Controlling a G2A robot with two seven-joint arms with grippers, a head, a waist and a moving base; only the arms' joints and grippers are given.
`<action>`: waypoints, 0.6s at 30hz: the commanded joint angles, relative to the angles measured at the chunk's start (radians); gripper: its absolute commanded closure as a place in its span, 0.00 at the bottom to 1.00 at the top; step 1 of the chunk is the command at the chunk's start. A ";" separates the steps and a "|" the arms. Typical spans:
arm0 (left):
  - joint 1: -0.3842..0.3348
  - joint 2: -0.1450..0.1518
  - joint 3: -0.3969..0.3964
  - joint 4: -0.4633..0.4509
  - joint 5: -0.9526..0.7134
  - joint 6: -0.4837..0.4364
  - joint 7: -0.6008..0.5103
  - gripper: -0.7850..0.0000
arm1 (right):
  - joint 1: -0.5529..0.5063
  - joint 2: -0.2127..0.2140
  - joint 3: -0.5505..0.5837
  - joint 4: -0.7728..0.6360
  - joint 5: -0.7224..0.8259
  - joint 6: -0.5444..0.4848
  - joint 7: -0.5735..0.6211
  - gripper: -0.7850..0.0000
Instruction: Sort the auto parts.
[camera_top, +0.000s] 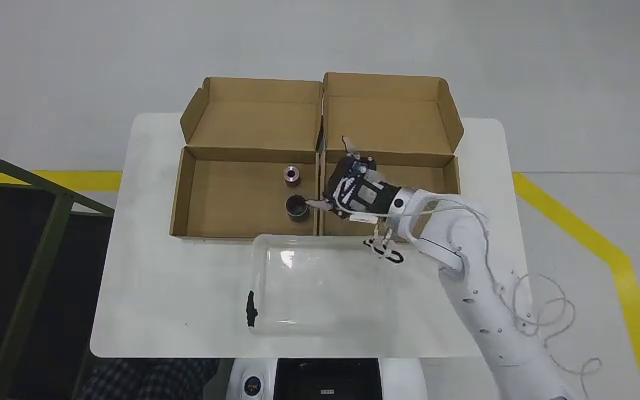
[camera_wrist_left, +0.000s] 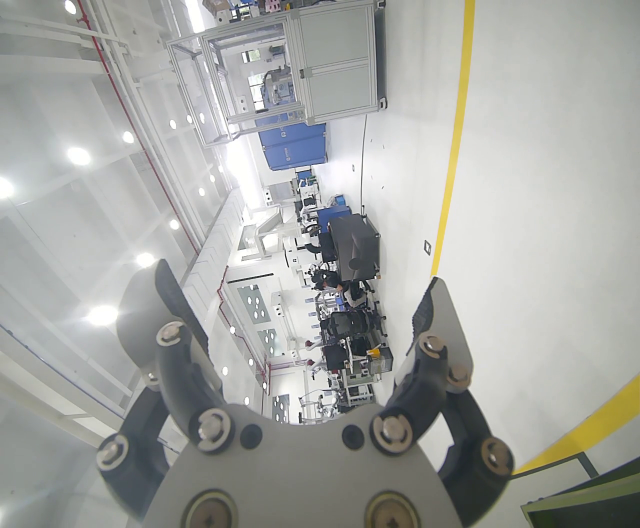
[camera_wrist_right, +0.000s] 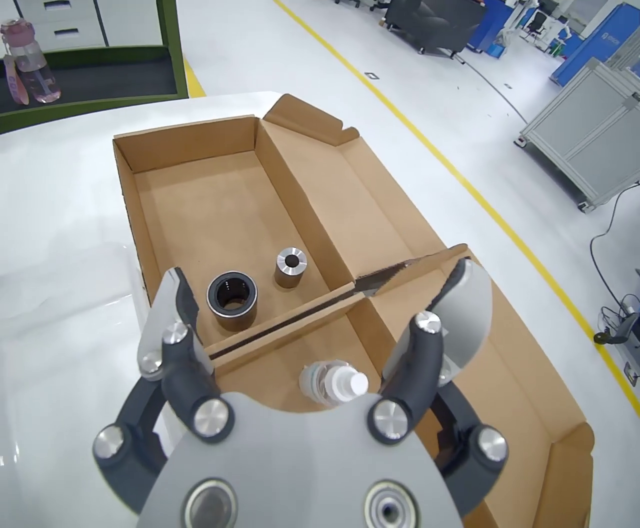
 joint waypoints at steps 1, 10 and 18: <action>0.000 0.000 0.000 0.000 0.000 0.000 0.000 0.00 | -0.037 0.007 0.040 -0.021 -0.002 0.005 -0.022 0.00; 0.000 0.000 0.000 0.000 0.000 0.000 0.000 0.00 | -0.208 0.040 0.215 -0.102 -0.026 -0.017 -0.192 0.00; 0.000 0.000 0.000 0.000 0.000 0.000 0.000 0.00 | -0.355 0.062 0.358 -0.118 -0.057 -0.013 -0.380 0.00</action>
